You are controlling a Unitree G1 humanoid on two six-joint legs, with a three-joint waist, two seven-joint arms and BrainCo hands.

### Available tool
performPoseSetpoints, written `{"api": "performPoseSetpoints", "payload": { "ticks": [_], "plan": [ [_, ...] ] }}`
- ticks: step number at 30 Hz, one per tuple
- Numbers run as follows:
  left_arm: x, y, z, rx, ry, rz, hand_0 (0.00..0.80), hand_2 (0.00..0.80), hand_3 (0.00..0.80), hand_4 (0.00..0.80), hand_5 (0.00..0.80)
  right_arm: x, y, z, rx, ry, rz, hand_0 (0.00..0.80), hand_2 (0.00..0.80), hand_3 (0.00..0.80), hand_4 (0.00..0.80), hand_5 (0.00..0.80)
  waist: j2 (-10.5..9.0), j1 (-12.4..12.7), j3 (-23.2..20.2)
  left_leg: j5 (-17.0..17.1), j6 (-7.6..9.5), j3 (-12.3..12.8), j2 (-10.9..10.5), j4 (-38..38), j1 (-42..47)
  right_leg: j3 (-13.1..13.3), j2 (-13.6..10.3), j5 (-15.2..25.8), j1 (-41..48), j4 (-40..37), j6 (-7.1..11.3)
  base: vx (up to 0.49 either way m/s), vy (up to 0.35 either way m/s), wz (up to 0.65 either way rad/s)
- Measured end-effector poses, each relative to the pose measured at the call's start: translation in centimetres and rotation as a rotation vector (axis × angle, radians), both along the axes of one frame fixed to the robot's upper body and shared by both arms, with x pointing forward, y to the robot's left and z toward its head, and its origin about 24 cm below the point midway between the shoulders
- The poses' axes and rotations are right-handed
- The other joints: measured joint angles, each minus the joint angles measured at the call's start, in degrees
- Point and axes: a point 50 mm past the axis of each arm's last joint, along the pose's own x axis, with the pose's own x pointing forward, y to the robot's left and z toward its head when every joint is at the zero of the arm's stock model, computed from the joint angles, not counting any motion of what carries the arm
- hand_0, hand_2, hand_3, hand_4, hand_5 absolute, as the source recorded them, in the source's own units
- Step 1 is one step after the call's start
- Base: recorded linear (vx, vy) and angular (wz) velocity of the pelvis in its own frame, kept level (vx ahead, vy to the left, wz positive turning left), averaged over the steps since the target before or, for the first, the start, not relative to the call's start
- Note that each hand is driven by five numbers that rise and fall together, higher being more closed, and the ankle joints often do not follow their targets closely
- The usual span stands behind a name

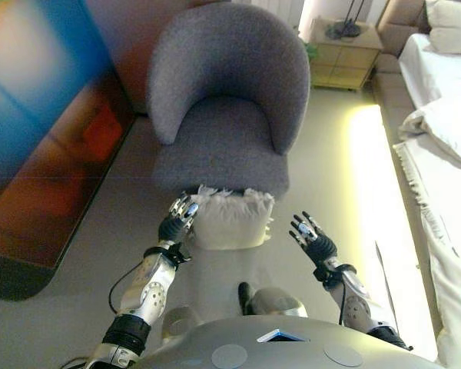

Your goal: Pick up the cushion and take it to the sofa

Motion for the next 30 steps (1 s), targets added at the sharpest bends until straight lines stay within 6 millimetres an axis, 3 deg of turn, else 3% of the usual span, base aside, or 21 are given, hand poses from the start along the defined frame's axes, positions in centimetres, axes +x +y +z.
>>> {"api": "performPoseSetpoints", "payload": {
  "ticks": [4, 7, 9, 10, 11, 12, 15, 18, 25, 28, 30],
  "plan": [
    [-0.4, 0.1, -0.2, -0.008, 0.012, 0.007, 0.0, 0.0, 0.0, 0.0, 0.0, -1.1, 0.0, -0.5, 0.002, 0.028, -0.003, 0.0, 0.0, 0.0, 0.0, 0.0, 1.33, 2.4, 1.0, 5.3, -0.44, -3.1, -0.2, -22.3, -0.7, 2.0, 1.0, -1.0, 3.4, -2.9, 0.77, 0.265, 0.091, -0.23],
    [-1.2, 0.3, -0.7, -0.008, 0.035, 0.015, 0.0, 0.0, 0.0, 0.0, 0.0, -1.7, -0.1, -0.7, 0.001, 0.041, -0.006, 0.0, 0.0, 0.0, 0.0, 0.0, 2.43, 3.3, 1.8, 7.8, 0.09, -4.1, 0.5, -26.9, -0.4, 4.1, 1.0, -3.0, 5.5, -2.7, 2.32, 0.236, 0.077, -0.35],
    [-1.5, 0.1, -0.9, -0.018, 0.043, 0.015, 0.0, 0.0, 0.0, 0.0, 0.0, -1.8, -0.7, -0.6, -0.009, 0.035, -0.021, 0.0, 0.0, 0.0, 0.0, 0.0, 4.65, 3.1, 2.7, 7.7, 0.69, -3.5, 1.0, -27.5, 2.1, 5.4, 1.3, -5.6, 6.4, -0.8, 4.13, 0.224, 0.112, -0.43],
    [-1.6, 0.1, -1.0, -0.022, 0.045, 0.019, 0.0, 0.0, 0.0, 0.0, 0.0, -1.9, -1.2, -0.7, -0.019, 0.042, -0.028, 0.0, 0.0, 0.0, 0.0, 0.0, 6.05, 3.0, 2.8, 10.6, 0.09, -2.4, 1.3, -28.2, 3.8, 5.8, 1.3, -7.9, 6.3, 1.3, 5.41, 0.208, 0.133, -0.59],
    [-1.6, 0.5, -0.9, -0.016, 0.043, 0.027, 0.0, 0.0, 0.0, 0.0, 0.0, -1.9, -1.1, -0.6, -0.016, 0.04, -0.028, 0.0, 0.0, 0.0, 0.0, 0.0, 5.6, 3.1, 2.9, 12.2, 0.36, -0.6, 0.5, -28.2, 4.6, 5.7, 0.0, -9.5, 5.5, 3.6, 6.58, 0.182, 0.13, -0.72],
    [-1.6, 1.0, -0.8, -0.012, 0.041, 0.043, 0.0, 0.0, 0.0, 0.0, 0.0, -1.9, -1.0, -0.5, -0.013, 0.037, -0.027, 0.0, 0.0, 0.0, 0.0, 0.0, 5.11, 3.0, 2.9, 13.2, -0.21, 1.0, -0.6, -27.9, 4.9, 5.2, -1.7, -10.7, 4.7, 4.9, 7.92, 0.186, 0.14, -0.54],
    [-0.6, 2.3, 0.0, 0.014, 0.01, 0.048, 0.0, 0.0, 0.0, 0.0, 0.0, -2.1, -0.6, -0.6, 0.003, 0.043, -0.045, 0.0, 0.0, 0.0, 0.0, 0.0, 1.98, 1.3, 2.7, 13.3, 1.32, 1.4, -5.2, -29.2, 5.3, 4.7, -6.4, -11.3, 4.9, 3.8, 10.51, 0.2, 0.152, -0.07],
    [0.4, 2.6, 0.7, 0.023, -0.023, 0.04, 0.0, 0.0, 0.0, 0.0, 0.0, -1.6, 0.2, -0.6, 0.025, 0.035, -0.059, 0.0, 0.0, 0.0, 0.0, 0.0, 1.29, 1.5, 2.7, 12.3, 2.53, 0.7, -7.1, -29.2, 5.9, 3.2, -8.3, -10.5, 6.1, 2.9, 11.98, 0.194, 0.131, 0.03],
    [-1.3, 2.9, -0.2, 0.029, 0.018, 0.063, 0.0, 0.0, 0.0, 0.0, 0.0, 0.6, 0.5, 0.4, 0.026, -0.025, -0.058, 0.0, 0.0, 0.0, 0.0, 0.0, 2.71, 3.5, 3.5, 9.8, 2.87, 1.8, -7.9, -28.2, 7.2, 0.2, -9.3, -10.5, 6.2, 4.2, 12.61, 0.147, 0.155, -0.14],
    [-1.4, 2.7, -0.4, 0.024, 0.021, 0.062, 0.0, 0.0, 0.0, 0.0, 0.0, 1.2, 0.5, 0.7, 0.023, -0.046, -0.056, 0.0, 0.0, 0.0, 0.0, 0.0, 4.36, 4.8, 4.7, 9.5, 3.33, 0.7, -6.7, -27.5, 6.5, -2.6, -8.4, -10.4, 0.2, 15.3, 12.57, 0.105, 0.227, -0.2],
    [-1.0, 2.7, -0.2, 0.033, 0.004, 0.045, 0.0, 0.0, 0.0, 0.0, 0.0, 1.2, 0.7, 0.6, 0.03, -0.044, -0.058, 0.0, 0.0, 0.0, 0.0, 0.0, 4.48, 4.8, 4.8, 8.7, 4.09, 0.6, -7.4, -25.3, 5.6, -5.1, -9.5, -10.0, -3.9, 23.1, 11.98, 0.14, 0.173, 0.04]
  ]
}}
